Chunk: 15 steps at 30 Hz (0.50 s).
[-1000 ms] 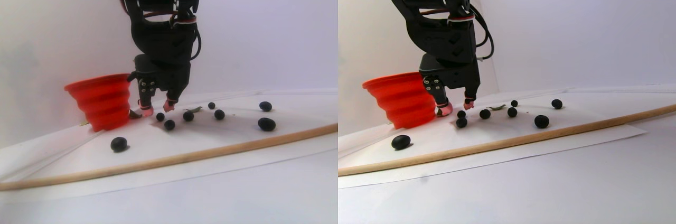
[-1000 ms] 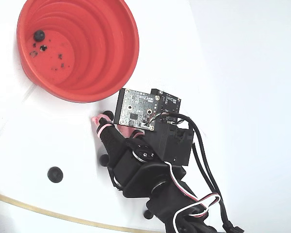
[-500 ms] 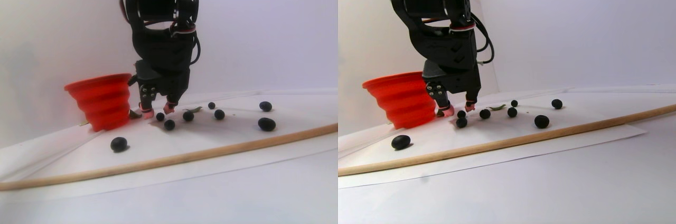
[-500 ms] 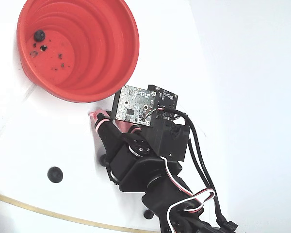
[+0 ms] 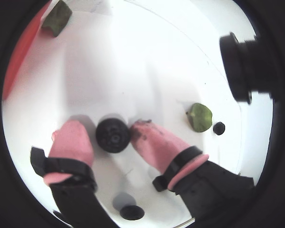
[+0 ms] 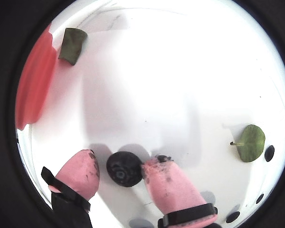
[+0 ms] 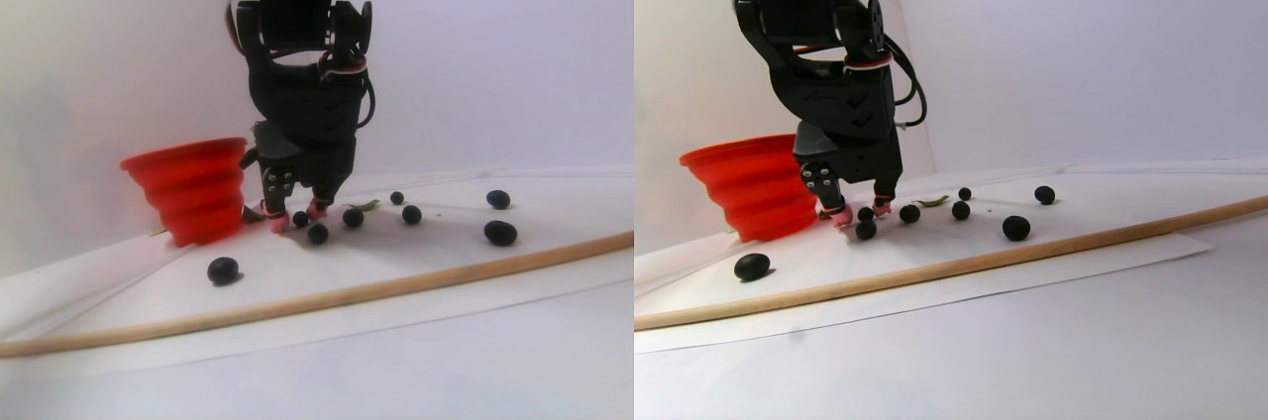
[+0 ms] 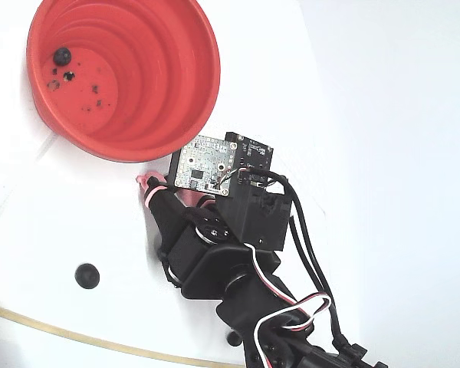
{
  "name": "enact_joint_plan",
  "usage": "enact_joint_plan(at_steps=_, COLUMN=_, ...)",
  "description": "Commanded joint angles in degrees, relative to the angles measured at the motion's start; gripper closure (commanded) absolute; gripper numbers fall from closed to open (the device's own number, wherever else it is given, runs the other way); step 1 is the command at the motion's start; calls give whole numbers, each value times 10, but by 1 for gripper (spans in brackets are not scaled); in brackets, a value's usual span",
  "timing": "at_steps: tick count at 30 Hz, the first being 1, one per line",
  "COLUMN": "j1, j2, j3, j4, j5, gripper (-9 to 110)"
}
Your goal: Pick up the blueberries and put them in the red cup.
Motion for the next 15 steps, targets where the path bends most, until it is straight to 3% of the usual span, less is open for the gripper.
enact_joint_plan(at_steps=1, j1=-6, j2=9, j3=-38, j4=-19, j5=-4, gripper=84)
enact_joint_plan(at_steps=15, j1=-4, j2=-1, j3=-40, j4=-25, j5=-14, gripper=88)
